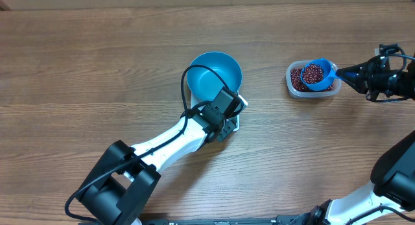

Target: Scoop item into bowl and weigh 150g on scale

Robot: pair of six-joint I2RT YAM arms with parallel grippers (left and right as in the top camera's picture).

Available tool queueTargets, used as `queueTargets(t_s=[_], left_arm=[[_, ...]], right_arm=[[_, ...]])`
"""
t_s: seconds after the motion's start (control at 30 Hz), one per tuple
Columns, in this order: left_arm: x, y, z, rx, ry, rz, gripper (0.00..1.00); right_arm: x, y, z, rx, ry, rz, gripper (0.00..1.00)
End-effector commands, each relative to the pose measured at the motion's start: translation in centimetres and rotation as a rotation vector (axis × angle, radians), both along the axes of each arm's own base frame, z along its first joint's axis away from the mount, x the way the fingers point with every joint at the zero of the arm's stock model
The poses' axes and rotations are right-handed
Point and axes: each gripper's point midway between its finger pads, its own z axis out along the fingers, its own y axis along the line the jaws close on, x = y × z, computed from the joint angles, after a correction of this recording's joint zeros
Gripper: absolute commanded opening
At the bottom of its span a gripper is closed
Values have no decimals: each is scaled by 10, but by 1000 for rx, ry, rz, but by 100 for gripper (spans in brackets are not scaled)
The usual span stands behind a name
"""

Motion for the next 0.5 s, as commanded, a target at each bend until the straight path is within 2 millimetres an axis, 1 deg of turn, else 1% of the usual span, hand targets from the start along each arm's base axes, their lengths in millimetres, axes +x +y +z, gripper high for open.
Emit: queueTargets(t_s=[0.0, 0.47], left_arm=[[-1, 7, -10, 33, 11, 13, 4], [2, 8, -12, 35, 1, 37, 4]], right_arm=[[2, 0, 3, 13, -20, 4, 4], [0, 1, 3, 12, -21, 17, 4]])
